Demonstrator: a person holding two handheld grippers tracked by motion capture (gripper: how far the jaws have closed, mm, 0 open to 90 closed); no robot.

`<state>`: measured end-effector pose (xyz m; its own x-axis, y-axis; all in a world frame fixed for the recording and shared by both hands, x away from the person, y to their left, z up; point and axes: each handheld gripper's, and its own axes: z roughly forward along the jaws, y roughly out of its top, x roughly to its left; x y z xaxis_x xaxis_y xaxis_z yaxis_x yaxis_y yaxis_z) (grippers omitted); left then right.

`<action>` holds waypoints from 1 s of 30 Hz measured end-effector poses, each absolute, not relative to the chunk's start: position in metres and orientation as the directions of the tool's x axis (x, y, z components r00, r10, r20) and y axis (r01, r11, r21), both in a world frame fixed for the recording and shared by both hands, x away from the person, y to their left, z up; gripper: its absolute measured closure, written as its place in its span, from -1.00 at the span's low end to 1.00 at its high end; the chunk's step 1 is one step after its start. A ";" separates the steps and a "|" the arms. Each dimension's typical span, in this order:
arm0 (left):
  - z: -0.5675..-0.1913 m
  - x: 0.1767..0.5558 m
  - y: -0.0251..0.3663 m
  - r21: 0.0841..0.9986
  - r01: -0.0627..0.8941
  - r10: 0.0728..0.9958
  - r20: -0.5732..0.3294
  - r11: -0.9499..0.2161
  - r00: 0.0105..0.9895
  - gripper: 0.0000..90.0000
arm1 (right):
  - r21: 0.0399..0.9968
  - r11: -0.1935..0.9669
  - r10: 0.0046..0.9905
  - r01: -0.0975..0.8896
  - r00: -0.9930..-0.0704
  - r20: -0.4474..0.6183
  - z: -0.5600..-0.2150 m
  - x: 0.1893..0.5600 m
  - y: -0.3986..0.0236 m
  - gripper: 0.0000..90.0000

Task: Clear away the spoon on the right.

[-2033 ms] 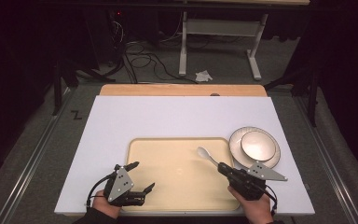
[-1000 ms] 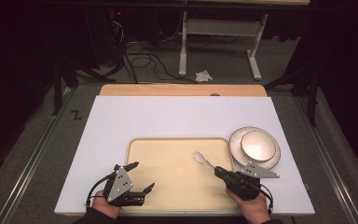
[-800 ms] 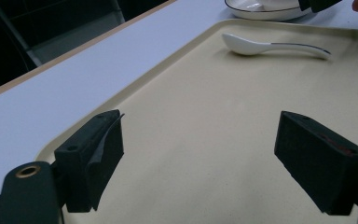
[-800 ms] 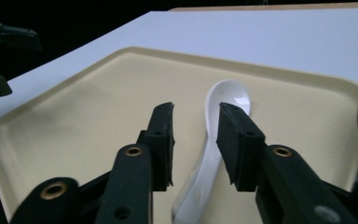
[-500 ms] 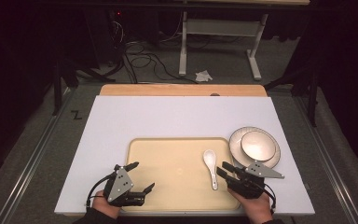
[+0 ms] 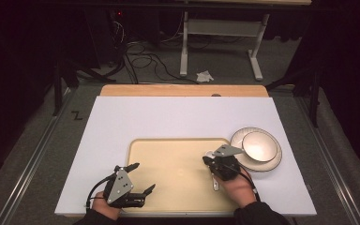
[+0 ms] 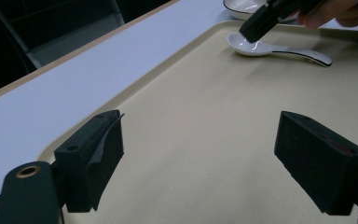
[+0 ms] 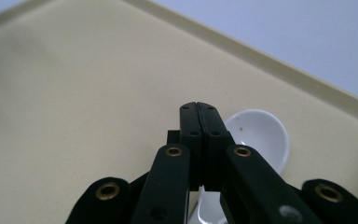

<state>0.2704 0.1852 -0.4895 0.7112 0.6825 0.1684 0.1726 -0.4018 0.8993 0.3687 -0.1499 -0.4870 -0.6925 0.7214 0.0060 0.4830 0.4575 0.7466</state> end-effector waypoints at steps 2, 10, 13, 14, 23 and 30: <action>-0.489 0.271 0.186 0.900 0.173 0.684 0.166 -0.399 0.710 -0.65 | 0.724 0.483 0.716 0.492 -0.698 -0.004 -0.492 0.377 -0.141 1.00; -0.489 0.271 0.184 0.898 0.169 0.679 0.173 -0.406 0.713 -0.65 | 0.694 0.493 0.741 0.525 -0.671 -0.019 -0.499 0.388 -0.141 1.00; -0.489 0.271 0.184 0.897 0.170 0.679 0.173 -0.407 0.713 -0.65 | 0.697 0.492 0.742 0.521 -0.670 -0.023 -0.498 0.388 -0.142 1.00; -0.489 0.270 0.184 0.897 0.170 0.680 0.174 -0.408 0.713 -0.65 | 0.698 0.488 0.745 0.524 -0.667 -0.019 -0.497 0.388 -0.143 1.00; -0.490 0.270 0.184 0.899 0.171 0.681 0.171 -0.404 0.712 -0.65 | 0.788 0.399 0.724 0.469 -0.689 0.044 -0.481 0.369 -0.164 0.52; -0.489 0.270 0.183 0.900 0.173 0.682 0.166 -0.400 0.712 -0.65 | 0.870 0.287 0.689 0.401 -0.717 0.103 -0.475 0.346 -0.198 -0.55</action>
<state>0.2701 0.1832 -0.4893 0.7124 0.6817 0.1664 0.1728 -0.4002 0.9000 0.3457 -0.1984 -0.4750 -0.7171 0.6894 0.1027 0.4007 0.2872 0.8700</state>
